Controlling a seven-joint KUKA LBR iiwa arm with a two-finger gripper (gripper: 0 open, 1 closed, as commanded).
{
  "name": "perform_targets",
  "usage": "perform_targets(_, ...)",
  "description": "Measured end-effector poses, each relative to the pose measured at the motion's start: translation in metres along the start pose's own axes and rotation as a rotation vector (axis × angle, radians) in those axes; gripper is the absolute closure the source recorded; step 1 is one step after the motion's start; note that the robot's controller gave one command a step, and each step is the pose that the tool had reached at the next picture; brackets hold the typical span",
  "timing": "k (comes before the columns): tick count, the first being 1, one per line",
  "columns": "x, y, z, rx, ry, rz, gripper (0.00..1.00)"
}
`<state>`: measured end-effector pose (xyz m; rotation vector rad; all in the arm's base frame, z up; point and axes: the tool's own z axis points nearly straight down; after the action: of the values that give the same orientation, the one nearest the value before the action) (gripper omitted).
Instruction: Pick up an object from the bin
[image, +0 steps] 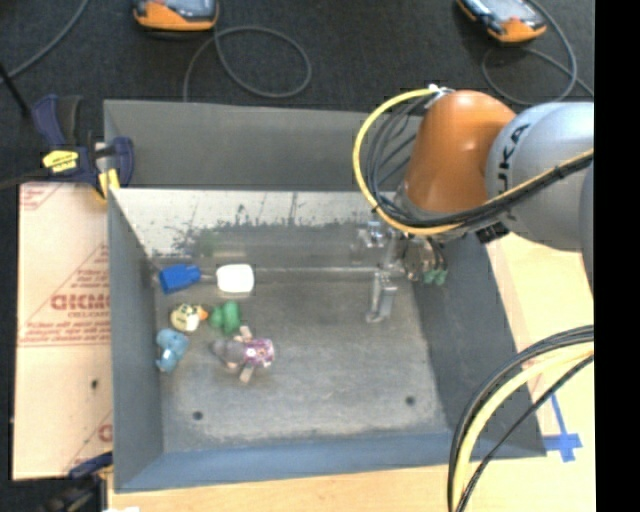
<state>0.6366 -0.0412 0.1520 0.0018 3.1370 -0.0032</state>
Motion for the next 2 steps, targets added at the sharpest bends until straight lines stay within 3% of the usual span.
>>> perform_targets(2,0.0005,0.0005,0.0006,0.0,0.0,0.002,0.0)
